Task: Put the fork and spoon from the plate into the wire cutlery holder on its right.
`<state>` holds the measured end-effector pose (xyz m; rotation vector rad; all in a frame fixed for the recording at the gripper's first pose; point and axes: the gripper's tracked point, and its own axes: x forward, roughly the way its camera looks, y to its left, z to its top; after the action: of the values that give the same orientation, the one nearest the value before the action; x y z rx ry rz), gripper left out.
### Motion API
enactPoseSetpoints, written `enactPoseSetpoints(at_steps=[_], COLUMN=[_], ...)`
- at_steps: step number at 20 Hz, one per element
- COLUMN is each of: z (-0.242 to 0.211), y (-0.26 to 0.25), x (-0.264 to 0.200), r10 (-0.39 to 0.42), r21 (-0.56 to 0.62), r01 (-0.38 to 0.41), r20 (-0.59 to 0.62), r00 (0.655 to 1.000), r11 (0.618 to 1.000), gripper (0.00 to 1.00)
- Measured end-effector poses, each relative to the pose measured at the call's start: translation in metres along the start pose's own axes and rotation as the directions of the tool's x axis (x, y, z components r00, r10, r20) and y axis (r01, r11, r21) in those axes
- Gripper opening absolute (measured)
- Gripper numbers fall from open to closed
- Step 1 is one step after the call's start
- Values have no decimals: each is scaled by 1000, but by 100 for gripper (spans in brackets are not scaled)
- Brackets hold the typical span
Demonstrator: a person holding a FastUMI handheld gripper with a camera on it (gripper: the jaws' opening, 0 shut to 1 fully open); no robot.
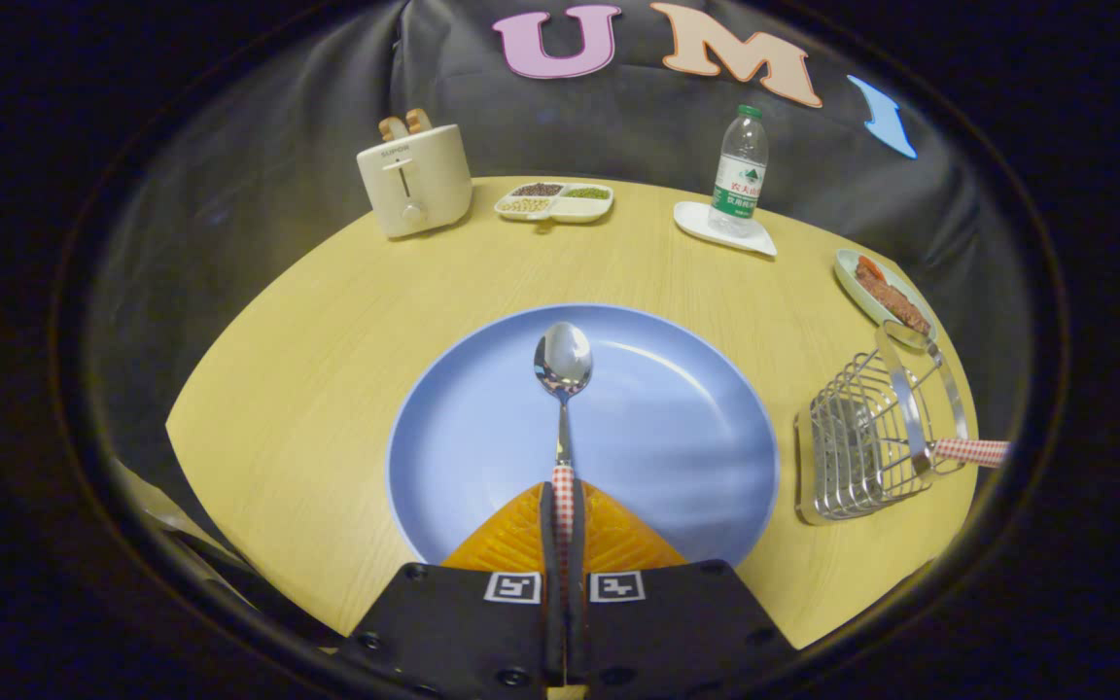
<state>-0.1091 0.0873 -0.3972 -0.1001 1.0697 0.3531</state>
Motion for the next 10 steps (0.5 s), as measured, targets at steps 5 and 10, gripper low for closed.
enactPoseSetpoints(at_steps=[5, 10], z=[1, 11], y=[-10, -17], x=[-8, -22], r10=[-4, 9], r21=[3, 3], r01=[4, -9], r20=[-17, -9], r00=[1000, 1000], r11=[1000, 1000], gripper=[5, 4])
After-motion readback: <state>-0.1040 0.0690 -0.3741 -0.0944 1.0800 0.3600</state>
